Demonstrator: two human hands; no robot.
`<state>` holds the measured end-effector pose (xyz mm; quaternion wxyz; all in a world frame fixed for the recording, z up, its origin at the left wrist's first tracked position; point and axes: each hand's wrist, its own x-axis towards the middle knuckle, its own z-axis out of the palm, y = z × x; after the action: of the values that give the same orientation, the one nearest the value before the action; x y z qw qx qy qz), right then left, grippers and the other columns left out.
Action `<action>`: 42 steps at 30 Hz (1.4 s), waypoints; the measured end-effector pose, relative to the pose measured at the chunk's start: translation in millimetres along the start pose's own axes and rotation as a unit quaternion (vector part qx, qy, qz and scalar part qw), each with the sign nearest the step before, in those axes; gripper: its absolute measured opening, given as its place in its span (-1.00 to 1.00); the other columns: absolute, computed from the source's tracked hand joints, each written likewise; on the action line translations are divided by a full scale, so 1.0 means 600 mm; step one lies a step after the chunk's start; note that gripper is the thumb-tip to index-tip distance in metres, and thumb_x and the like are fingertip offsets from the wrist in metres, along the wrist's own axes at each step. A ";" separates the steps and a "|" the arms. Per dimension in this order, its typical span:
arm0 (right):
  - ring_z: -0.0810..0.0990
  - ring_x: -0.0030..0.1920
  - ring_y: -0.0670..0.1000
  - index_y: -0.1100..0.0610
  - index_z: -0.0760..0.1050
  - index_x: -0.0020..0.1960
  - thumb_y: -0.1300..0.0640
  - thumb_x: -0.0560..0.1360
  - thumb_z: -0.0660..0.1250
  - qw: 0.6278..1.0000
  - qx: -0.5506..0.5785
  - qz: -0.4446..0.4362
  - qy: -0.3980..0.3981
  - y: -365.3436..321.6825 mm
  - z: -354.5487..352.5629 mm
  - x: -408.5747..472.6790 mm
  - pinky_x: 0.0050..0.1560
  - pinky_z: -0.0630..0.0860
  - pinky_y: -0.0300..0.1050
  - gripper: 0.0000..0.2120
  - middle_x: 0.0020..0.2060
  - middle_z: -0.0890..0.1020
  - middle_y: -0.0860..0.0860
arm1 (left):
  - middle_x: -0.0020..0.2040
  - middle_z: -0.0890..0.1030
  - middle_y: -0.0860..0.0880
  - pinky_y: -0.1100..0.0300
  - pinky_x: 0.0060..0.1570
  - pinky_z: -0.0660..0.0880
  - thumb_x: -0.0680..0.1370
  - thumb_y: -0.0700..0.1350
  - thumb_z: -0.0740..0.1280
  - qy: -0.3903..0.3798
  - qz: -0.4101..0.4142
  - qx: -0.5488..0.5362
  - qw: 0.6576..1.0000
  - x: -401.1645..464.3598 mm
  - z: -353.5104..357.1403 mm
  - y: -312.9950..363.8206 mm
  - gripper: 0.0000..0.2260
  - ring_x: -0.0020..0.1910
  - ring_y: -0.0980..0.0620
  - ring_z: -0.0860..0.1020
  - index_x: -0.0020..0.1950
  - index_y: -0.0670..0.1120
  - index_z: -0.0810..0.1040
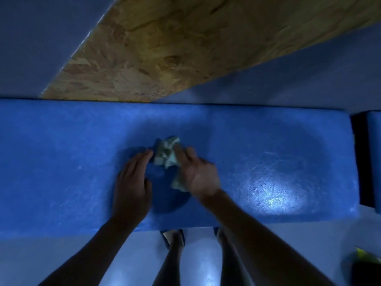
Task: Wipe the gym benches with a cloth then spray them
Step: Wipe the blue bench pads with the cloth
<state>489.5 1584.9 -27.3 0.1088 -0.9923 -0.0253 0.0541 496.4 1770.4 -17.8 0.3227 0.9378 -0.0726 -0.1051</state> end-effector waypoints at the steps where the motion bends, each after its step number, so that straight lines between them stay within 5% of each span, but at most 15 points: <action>1: 0.57 -0.46 0.13 0.08 0.44 0.38 0.08 0.41 0.26 1.000 -0.008 0.023 -0.007 0.043 -0.009 -0.008 -0.56 0.45 -0.11 -0.47 0.02 0.57 0.08 | 0.41 0.44 -0.10 -0.04 0.41 0.29 0.38 -0.30 0.13 -0.004 -0.002 0.001 1.000 -0.002 0.001 -0.002 -0.39 0.40 -0.10 0.38 0.45 -0.12 0.38; 6: 0.56 -0.39 0.29 0.08 0.43 0.30 0.09 0.45 0.20 0.972 -0.027 0.234 -0.007 0.215 -0.061 -0.065 -0.45 0.45 0.02 -0.58 -0.04 0.44 0.15 | 0.42 0.44 -0.08 0.00 0.43 0.26 0.39 -0.30 0.12 -0.024 0.009 -0.001 1.000 -0.007 0.005 -0.004 -0.40 0.43 -0.07 0.37 0.45 -0.12 0.39; 11: 0.56 -0.30 0.27 0.12 0.46 0.26 0.22 0.45 0.29 0.913 0.066 0.399 0.056 0.096 -0.008 -0.050 -0.36 0.27 -0.07 -0.63 0.02 0.46 0.15 | 0.45 0.42 -0.05 0.05 0.44 0.26 0.43 -0.29 0.13 -0.030 0.038 0.000 0.999 -0.008 0.007 -0.012 -0.42 0.45 -0.04 0.35 0.48 -0.12 0.36; 16: 0.56 -0.38 0.12 0.08 0.40 0.39 0.13 0.40 0.23 0.967 0.126 0.220 0.018 -0.114 0.038 -0.030 -0.51 0.40 -0.12 -0.46 0.02 0.53 0.08 | 0.47 0.39 -0.04 0.03 0.45 0.25 0.41 -0.30 0.10 -0.029 0.026 0.012 0.999 -0.003 0.006 -0.011 -0.38 0.46 -0.04 0.33 0.50 -0.08 0.33; 21: 0.58 -0.41 0.07 0.01 0.41 0.41 -0.01 0.35 0.37 0.996 0.056 0.071 -0.020 -0.038 0.011 -0.053 -0.51 0.47 -0.13 -0.37 0.04 0.56 0.01 | 0.46 0.40 -0.03 0.03 0.43 0.27 0.45 -0.24 0.10 -0.034 0.050 0.007 0.998 -0.003 -0.003 -0.012 -0.43 0.46 -0.01 0.34 0.48 -0.11 0.36; 24: 0.61 -0.37 0.15 -0.07 0.40 0.38 -0.05 0.41 0.25 0.987 0.023 0.150 -0.047 0.088 -0.026 -0.095 -0.48 0.49 -0.04 -0.47 0.00 0.53 0.01 | 0.46 0.40 -0.05 -0.03 0.40 0.31 0.44 -0.19 0.07 -0.055 0.065 0.008 0.996 -0.005 0.009 -0.008 -0.43 0.45 -0.04 0.35 0.47 -0.14 0.38; 28: 0.52 -0.39 0.27 0.01 0.40 0.05 0.09 0.44 0.17 0.946 0.038 0.323 0.002 0.170 -0.047 -0.141 -0.44 0.28 -0.07 -0.81 -0.09 0.43 0.05 | 0.46 0.40 -0.03 -0.11 0.36 0.35 0.44 -0.20 0.06 -0.070 0.069 0.005 0.995 -0.006 0.024 0.010 -0.44 0.45 -0.03 0.35 0.45 -0.12 0.40; 31: 0.54 -0.33 0.24 0.03 0.47 0.13 0.19 0.42 0.23 0.916 0.066 0.395 0.025 0.112 -0.011 -0.129 -0.39 0.28 -0.09 -0.71 -0.05 0.44 0.05 | 0.47 0.37 0.01 -0.10 0.38 0.34 0.44 -0.31 0.16 -0.068 0.046 0.012 0.997 -0.012 0.026 0.015 -0.43 0.46 0.00 0.33 0.46 -0.09 0.39; 37: 0.55 -0.41 0.05 0.00 0.47 0.35 0.03 0.43 0.27 0.975 0.122 0.188 0.012 -0.133 0.041 -0.100 -0.51 0.43 -0.13 -0.52 -0.03 0.56 0.00 | 0.46 0.40 -0.01 -0.02 0.41 0.32 0.39 -0.38 0.17 -0.045 0.021 0.035 0.998 -0.023 0.017 0.005 -0.39 0.44 -0.01 0.35 0.45 -0.09 0.41; 42: 0.57 -0.44 0.03 -0.07 0.44 0.37 -0.01 0.31 0.35 0.993 0.072 0.094 -0.018 -0.062 0.014 -0.116 -0.54 0.44 -0.17 -0.39 -0.01 0.57 -0.04 | 0.45 0.41 -0.03 0.09 0.38 0.28 0.40 -0.22 0.05 -0.032 0.034 0.062 0.997 -0.039 0.005 0.005 -0.40 0.42 -0.02 0.37 0.45 -0.10 0.40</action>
<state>418.3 1618.7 -20.0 0.1739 -0.9787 0.0700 0.0839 473.1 1771.1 -14.6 0.2644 0.9493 -0.1213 -0.1194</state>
